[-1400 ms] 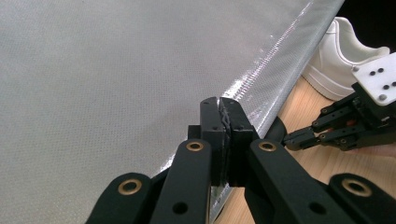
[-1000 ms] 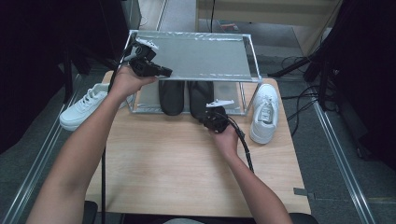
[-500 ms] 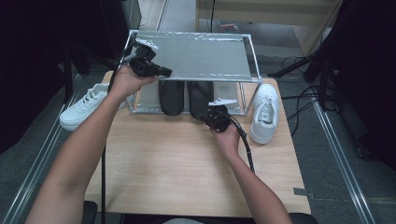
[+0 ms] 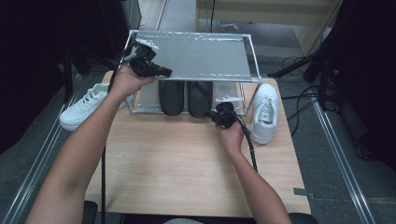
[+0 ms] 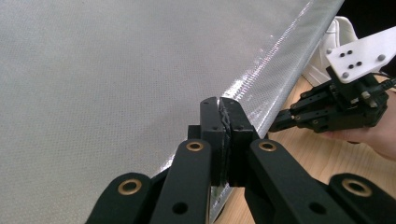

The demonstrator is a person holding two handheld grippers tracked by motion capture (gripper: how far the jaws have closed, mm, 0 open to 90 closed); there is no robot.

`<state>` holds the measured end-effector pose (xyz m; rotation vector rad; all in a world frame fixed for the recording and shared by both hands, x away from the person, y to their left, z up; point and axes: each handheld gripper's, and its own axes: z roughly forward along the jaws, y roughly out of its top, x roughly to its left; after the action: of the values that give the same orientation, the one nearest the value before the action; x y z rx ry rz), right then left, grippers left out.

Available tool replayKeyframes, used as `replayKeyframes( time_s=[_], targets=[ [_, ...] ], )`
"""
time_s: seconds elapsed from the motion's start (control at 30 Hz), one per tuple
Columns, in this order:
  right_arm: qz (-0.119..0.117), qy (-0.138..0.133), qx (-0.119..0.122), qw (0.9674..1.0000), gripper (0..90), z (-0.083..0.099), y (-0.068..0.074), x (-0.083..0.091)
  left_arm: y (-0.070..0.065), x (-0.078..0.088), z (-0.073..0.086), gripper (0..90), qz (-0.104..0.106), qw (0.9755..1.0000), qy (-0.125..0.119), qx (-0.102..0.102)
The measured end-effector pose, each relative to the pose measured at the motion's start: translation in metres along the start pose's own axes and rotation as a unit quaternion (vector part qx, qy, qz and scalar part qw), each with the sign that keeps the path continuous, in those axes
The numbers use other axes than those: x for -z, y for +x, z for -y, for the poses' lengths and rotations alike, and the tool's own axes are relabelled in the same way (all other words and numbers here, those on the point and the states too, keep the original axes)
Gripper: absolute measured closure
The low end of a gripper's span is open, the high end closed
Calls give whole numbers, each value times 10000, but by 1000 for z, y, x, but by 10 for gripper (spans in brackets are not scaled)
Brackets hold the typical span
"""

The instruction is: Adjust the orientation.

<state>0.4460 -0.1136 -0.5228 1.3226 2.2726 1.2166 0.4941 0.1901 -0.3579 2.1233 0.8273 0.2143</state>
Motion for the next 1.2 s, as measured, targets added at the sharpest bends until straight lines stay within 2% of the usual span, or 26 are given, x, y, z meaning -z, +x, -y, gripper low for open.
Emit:
replayKeyframes(
  time_s=[0.23, 0.43, 0.57, 0.63, 0.7, 0.73, 0.77, 0.83, 0.87, 1.13, 1.2],
  targets=[
    [-17, -20, 38, 10000, 900, -5, 8, -11, -1, 0, 1, 893, -44, 10000, -52, -57],
    [-79, 9, 11, 10000, 900, -4, 8, -6, -1, 1, 2, 884, -39, 10000, -72, -30],
    [-222, -87, 108, 9997, 900, -2, 13, 7, -2, 6, 0, 796, 26, 9998, -73, 187],
    [-248, -98, 147, 9995, 897, -1, 14, 9, -6, 10, -1, 778, 109, 9997, -121, 167],
    [-335, -72, 174, 9993, 873, 1, 16, 14, -8, 13, -2, 708, 131, 9997, -129, 186],
    [-380, -49, 182, 9991, 853, 2, 18, 17, -10, 15, -2, 708, 148, 9995, -110, 250],
    [-452, -41, 220, 9987, 807, 4, 20, 23, -15, 21, -2, 643, 203, 9991, -96, 348],
    [-489, -92, 280, 9984, 791, 5, 21, 26, -18, 25, -2, 609, 194, 9992, -103, 322],
    [-596, -128, 297, 9977, 767, 7, 24, 34, -25, 31, 1, 579, 184, 9994, -163, 224],
    [-901, -222, 384, 9949, 673, 13, 31, 59, -43, 42, 19, 497, 274, 9993, -149, 208],
    [-935, -197, 368, 9947, 662, 15, 33, 65, -46, 43, 24, 487, 219, 9995, -150, 194]
  ],
)
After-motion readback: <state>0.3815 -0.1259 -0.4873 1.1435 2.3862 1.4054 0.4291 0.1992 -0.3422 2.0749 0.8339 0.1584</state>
